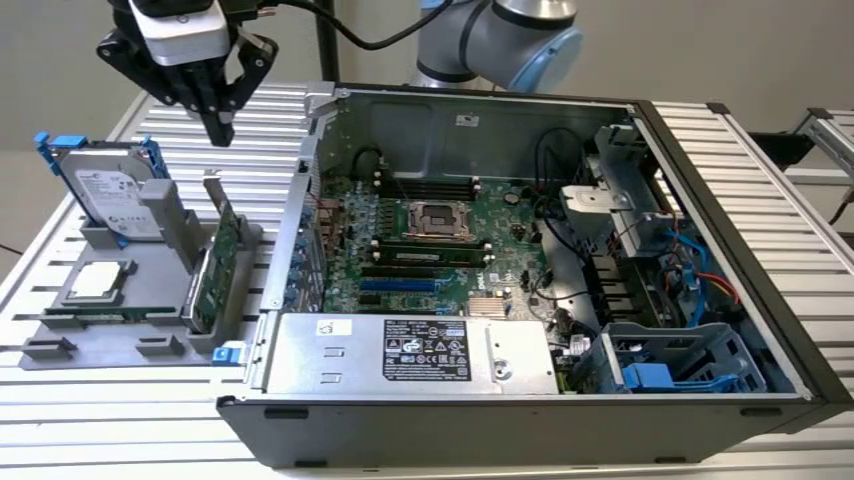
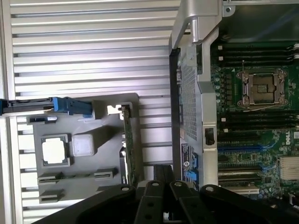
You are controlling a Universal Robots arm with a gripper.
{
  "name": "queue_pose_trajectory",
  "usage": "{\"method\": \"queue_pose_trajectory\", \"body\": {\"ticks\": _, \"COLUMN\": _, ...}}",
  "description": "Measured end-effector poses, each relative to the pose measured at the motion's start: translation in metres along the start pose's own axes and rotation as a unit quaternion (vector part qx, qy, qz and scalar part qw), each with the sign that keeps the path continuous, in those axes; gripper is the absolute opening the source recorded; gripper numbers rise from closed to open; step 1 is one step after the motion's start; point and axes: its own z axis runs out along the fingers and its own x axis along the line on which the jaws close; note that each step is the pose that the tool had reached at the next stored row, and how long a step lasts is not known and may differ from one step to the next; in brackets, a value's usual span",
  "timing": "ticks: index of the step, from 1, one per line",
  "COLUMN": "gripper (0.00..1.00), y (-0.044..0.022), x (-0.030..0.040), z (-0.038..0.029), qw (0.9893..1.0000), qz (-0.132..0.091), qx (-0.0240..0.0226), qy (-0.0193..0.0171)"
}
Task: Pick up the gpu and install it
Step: 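Reach for the gpu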
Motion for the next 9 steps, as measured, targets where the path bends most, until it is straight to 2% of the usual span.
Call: {"method": "queue_pose_trajectory", "body": {"ticks": 9, "gripper": 0.00, "y": -0.0022, "x": 0.0166, "z": -0.0005, "qw": 1.0000, "qz": -0.001, "qx": -0.0001, "qy": 0.0001}}
